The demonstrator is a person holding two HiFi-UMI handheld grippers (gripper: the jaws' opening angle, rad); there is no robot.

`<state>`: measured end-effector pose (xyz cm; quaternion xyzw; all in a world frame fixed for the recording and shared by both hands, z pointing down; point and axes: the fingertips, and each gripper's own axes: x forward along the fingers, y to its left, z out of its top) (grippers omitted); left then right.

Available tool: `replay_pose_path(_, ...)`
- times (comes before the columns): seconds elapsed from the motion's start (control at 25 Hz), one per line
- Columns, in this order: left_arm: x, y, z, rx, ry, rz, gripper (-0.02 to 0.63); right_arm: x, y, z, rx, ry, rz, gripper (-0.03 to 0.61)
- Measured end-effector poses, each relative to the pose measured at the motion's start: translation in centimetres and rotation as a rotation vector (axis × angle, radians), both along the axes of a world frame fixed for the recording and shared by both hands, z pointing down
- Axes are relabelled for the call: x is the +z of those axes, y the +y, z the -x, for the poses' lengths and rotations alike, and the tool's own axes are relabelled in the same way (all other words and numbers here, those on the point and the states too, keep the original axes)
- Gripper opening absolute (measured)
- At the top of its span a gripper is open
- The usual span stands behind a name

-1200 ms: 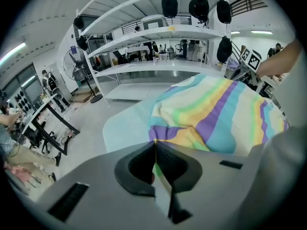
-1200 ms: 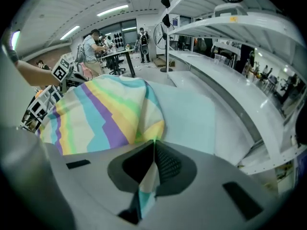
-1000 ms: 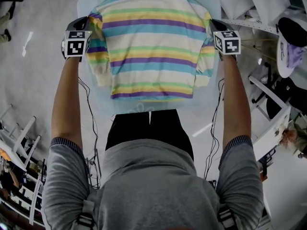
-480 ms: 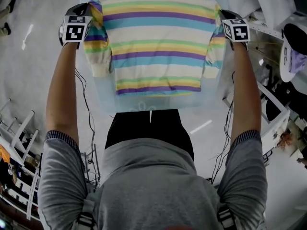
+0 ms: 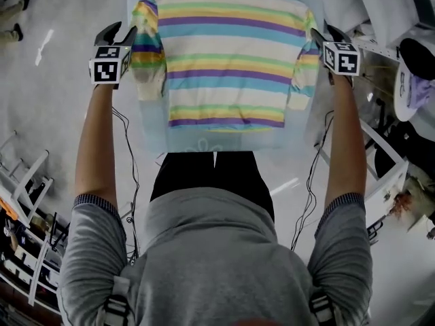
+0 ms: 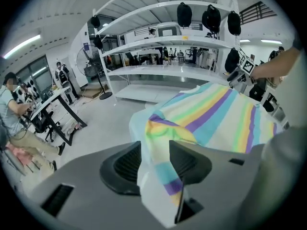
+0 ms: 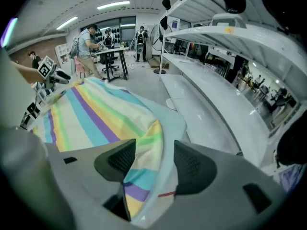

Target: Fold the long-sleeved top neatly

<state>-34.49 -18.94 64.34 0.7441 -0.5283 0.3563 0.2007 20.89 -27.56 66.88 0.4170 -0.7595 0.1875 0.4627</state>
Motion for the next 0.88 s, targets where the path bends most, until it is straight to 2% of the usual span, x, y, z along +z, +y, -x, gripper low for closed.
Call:
replay_pose_path(0.12, -1.9, 3.3, -0.4, -0.048, 0.053, -0.009, 0.209, -3.0, 2.5, 2.2, -0.018, -0.054, -0.041, 0.278)
replay_pose_path(0.24, -5.2, 6.6, -1.7, -0.086, 0.123, -0.034, 0.21, -6.5, 5.9, 6.3, -0.097, -0.097, -0.081, 0.278)
replay_pose_path(0.48, -11.9, 11.5, -3.6, -0.136, 0.174, -0.113, 0.209, -14.2, 12.3, 15.3, -0.184, -0.277, -0.12, 0.278)
replay_pose_path(0.68, -12.5, 16.3, -3.6, -0.198, 0.198, -0.081, 0.209, -19.1, 17.8, 21.7, -0.258, -0.399, -0.123, 0.278)
replay_pose_path(0.88, -12.1, 19.3, -4.3, -0.212, 0.22, -0.038, 0.21, -21.1, 21.1, 25.6, -0.261, -0.468, -0.089, 0.278)
